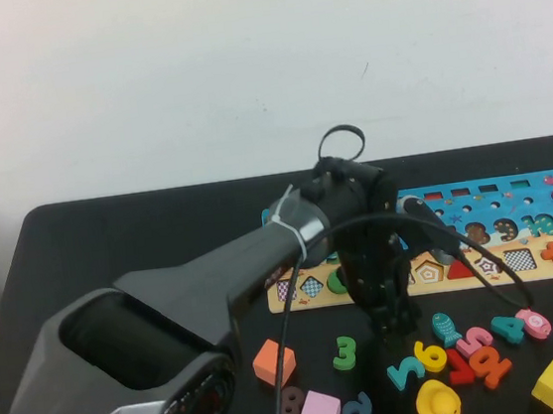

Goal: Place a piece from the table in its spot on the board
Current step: Pick up the "Pentagon"

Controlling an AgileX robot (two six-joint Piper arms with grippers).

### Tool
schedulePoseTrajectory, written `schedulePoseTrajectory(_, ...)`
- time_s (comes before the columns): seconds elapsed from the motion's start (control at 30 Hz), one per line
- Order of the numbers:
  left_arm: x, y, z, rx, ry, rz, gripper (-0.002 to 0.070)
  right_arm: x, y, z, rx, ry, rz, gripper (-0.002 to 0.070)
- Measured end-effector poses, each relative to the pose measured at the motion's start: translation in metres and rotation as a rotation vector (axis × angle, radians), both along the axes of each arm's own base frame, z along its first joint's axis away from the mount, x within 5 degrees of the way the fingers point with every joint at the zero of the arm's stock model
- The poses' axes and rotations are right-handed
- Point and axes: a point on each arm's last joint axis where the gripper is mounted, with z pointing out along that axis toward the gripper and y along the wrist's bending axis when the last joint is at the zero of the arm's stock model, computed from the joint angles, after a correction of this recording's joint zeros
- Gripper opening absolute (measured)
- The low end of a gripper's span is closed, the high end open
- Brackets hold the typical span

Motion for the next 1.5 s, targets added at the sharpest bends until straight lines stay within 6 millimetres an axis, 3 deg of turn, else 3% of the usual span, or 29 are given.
schedulePoseTrajectory(0.47, 0.008, -0.009, -0.027, -0.03, -0.066, 0.034, 0.047, 0.0, 0.0, 0.0, 0.0, 0.0, 0.0, 0.0593)
schedulePoseTrajectory(1.17, 0.01, -0.008, -0.042, -0.015, -0.078, 0.054, 0.0469, 0.0, 0.0, 0.0, 0.0, 0.0, 0.0, 0.0593)
schedulePoseTrajectory(1.27, 0.01, -0.009, -0.041, -0.018, -0.076, 0.059, 0.0442, 0.0, 0.0, 0.0, 0.0, 0.0, 0.0, 0.0593)
schedulePoseTrajectory(1.43, 0.011, -0.009, -0.042, -0.021, -0.075, 0.067, 0.0306, 0.0, 0.0, 0.0, 0.0, 0.0, 0.0, 0.0593)
schedulePoseTrajectory(1.5, 0.011, -0.008, -0.042, -0.017, -0.079, 0.066, 0.0307, 0.0, 0.0, 0.0, 0.0, 0.0, 0.0, 0.0593)
